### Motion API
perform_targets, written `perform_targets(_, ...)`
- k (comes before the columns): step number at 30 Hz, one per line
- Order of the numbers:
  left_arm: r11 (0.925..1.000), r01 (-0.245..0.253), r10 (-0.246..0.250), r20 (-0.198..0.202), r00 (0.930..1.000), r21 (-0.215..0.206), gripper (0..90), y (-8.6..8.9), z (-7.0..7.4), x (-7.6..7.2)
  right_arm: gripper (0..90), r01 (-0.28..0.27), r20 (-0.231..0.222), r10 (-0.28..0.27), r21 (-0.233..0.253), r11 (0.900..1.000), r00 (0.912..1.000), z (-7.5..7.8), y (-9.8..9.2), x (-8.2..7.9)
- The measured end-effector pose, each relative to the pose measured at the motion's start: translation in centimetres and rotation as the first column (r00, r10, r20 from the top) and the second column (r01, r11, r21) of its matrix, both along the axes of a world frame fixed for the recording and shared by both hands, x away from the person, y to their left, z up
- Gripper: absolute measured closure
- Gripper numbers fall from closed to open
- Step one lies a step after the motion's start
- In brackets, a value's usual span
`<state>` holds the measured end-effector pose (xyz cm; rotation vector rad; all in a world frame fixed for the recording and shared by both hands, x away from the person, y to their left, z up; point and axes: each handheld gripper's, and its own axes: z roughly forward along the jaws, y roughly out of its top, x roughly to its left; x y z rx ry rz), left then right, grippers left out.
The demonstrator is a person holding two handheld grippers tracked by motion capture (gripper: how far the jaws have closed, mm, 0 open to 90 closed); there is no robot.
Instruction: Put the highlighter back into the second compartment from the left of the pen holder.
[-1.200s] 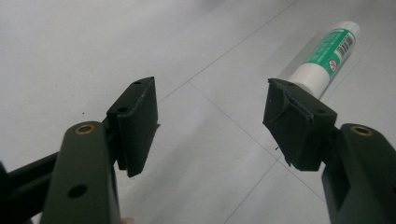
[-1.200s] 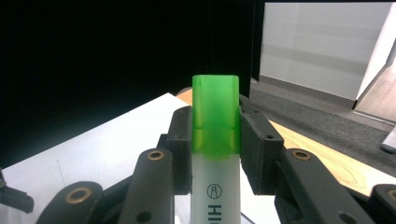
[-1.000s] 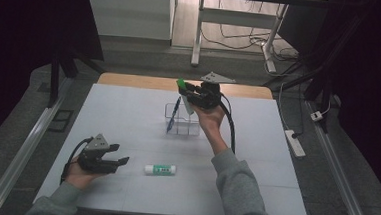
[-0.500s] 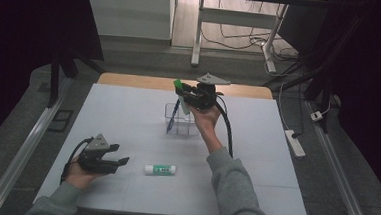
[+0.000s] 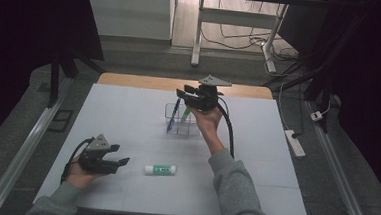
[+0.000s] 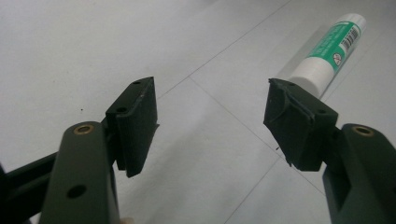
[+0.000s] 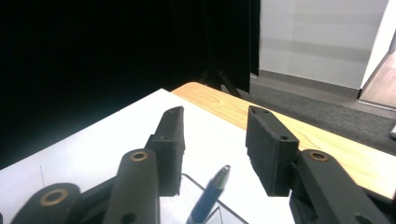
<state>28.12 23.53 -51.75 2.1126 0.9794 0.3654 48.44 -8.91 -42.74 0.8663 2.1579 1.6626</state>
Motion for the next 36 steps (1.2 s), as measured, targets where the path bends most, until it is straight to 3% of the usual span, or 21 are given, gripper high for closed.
perform_targets(14,1.0000,-0.003,0.003,0.000,1.0000,0.002,34.4,0.0,0.0,0.0,52.1,-0.021,-0.005,0.021,-0.034,0.999,0.9998,0.0,-1.7,-1.0)
perform_targets(36,1.0000,-0.008,0.008,0.002,1.0000,0.002,34.4,0.0,0.1,0.0,50.2,-0.039,-0.023,0.037,-0.109,0.993,0.9991,-1.1,-6.2,-3.9)
